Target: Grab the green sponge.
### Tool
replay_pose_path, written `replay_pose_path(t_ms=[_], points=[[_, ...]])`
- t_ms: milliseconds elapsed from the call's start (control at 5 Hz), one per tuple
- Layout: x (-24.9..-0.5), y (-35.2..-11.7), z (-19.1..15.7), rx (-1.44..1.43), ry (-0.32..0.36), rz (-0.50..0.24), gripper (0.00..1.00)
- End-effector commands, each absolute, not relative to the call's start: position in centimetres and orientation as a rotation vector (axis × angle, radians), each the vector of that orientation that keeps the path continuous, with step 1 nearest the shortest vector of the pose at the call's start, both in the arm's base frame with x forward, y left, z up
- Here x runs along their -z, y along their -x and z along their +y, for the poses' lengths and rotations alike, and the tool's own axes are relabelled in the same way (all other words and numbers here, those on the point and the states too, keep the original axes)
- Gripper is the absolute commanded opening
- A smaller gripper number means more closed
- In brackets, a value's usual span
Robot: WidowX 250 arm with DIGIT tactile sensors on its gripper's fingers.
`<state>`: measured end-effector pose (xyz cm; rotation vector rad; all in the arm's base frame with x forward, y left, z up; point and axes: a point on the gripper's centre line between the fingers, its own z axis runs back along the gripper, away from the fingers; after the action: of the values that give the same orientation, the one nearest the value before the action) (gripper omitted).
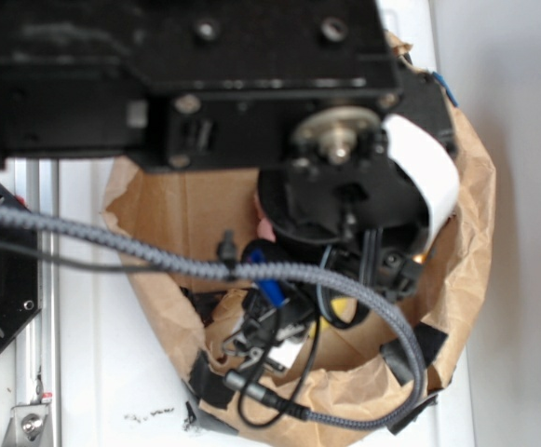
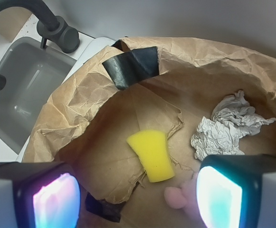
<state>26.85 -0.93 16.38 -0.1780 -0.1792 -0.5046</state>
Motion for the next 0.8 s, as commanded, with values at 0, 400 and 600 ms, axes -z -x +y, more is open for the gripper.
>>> replay_pose_path(t_ms=[0,400,600], points=[[-18.0,-27.5,-0.8,0.492,0.154,-0.236,1.0],[-11.2,-28.5,1.5,0.525,0.165,-0.211,1.0],[-9.0,-28.7,1.6,0.526,0.156,-0.161,1.0]])
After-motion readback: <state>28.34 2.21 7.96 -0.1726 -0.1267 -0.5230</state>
